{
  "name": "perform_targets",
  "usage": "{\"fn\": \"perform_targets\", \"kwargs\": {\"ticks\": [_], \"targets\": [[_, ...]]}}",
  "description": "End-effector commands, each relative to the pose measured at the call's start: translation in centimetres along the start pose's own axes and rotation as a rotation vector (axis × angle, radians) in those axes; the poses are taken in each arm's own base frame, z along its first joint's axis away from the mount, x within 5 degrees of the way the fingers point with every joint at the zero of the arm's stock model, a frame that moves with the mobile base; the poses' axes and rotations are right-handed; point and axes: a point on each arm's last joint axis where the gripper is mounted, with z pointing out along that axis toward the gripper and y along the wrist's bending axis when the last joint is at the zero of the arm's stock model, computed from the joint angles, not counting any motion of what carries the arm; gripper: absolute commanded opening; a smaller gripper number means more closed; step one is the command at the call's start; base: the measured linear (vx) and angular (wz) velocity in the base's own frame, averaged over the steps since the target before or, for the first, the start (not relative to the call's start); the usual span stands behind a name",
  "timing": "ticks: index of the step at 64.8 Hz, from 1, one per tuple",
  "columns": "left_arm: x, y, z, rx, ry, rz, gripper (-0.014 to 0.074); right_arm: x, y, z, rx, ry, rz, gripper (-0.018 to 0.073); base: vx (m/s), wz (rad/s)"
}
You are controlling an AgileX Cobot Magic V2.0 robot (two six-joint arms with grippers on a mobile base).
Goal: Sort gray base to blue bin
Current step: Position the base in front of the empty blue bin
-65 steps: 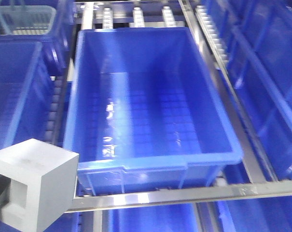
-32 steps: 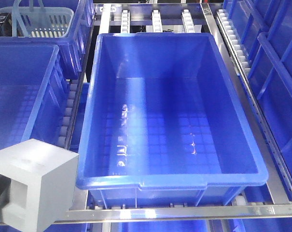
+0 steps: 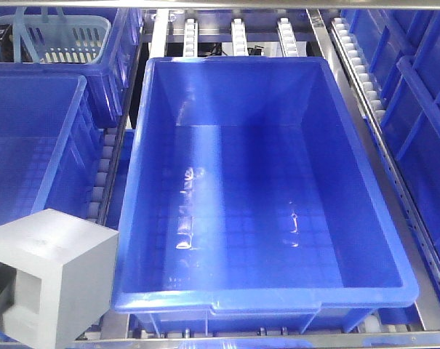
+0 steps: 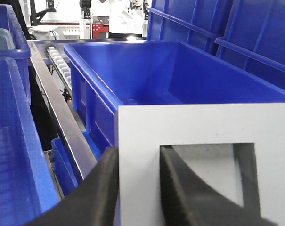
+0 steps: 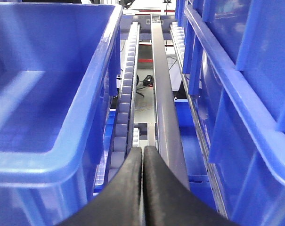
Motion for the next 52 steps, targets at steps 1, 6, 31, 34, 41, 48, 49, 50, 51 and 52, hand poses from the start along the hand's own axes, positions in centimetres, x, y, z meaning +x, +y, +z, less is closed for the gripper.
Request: {"fn": "perform_targets", "kwargs": {"ticks": [1, 6, 31, 34, 41, 48, 49, 50, 51, 52], "targets": [[-2.06, -0.39, -0.13, 0.032, -0.131, -0.014, -0.0006, -0.25, 0.00, -0.01, 0.003, -0.071, -0.011, -0.0009, 0.05, 0.01], [-2.06, -0.39, -0.13, 0.032, -0.131, -0.014, -0.0006, -0.25, 0.00, -0.01, 0.003, -0.071, -0.011, -0.0009, 0.05, 0.00], [-2.06, -0.39, -0.13, 0.032, -0.131, -0.014, -0.0006, -0.25, 0.00, -0.01, 0.003, -0.071, -0.011, -0.0009, 0.03, 0.00], [-2.06, -0.39, -0.13, 0.032, -0.131, -0.014, -0.0006, -0.25, 0.00, -0.01, 0.003, -0.071, -0.011, -0.0009, 0.01, 0.02], [-2.06, -0.39, -0.13, 0.032, -0.131, -0.014, -0.0006, -0.25, 0.00, -0.01, 0.003, -0.071, -0.011, -0.0009, 0.00, 0.00], [-2.06, -0.39, -0.13, 0.032, -0.131, -0.014, -0.0006, -0.25, 0.00, -0.01, 0.003, -0.071, -0.011, -0.0009, 0.00, 0.00], [-2.07, -0.39, -0.13, 0.033, -0.132, -0.014, -0.0006, -0.25, 0.00, -0.01, 0.003, -0.071, -0.011, -0.0009, 0.00, 0.00], [-2.09, -0.40, -0.13, 0.033, -0.134, -0.014, -0.0006, -0.25, 0.00, -0.01, 0.003, -0.071, -0.011, -0.0009, 0.00, 0.00], [-2.09, -0.40, -0.13, 0.033, -0.134, -0.014, -0.0006, -0.25, 0.00, -0.01, 0.003, -0.071, -0.011, -0.0009, 0.00, 0.00], [-2.09, -0.40, -0.13, 0.033, -0.134, -0.014, -0.0006, -0.25, 0.00, -0.01, 0.003, -0.071, -0.011, -0.0009, 0.00, 0.00]]}}
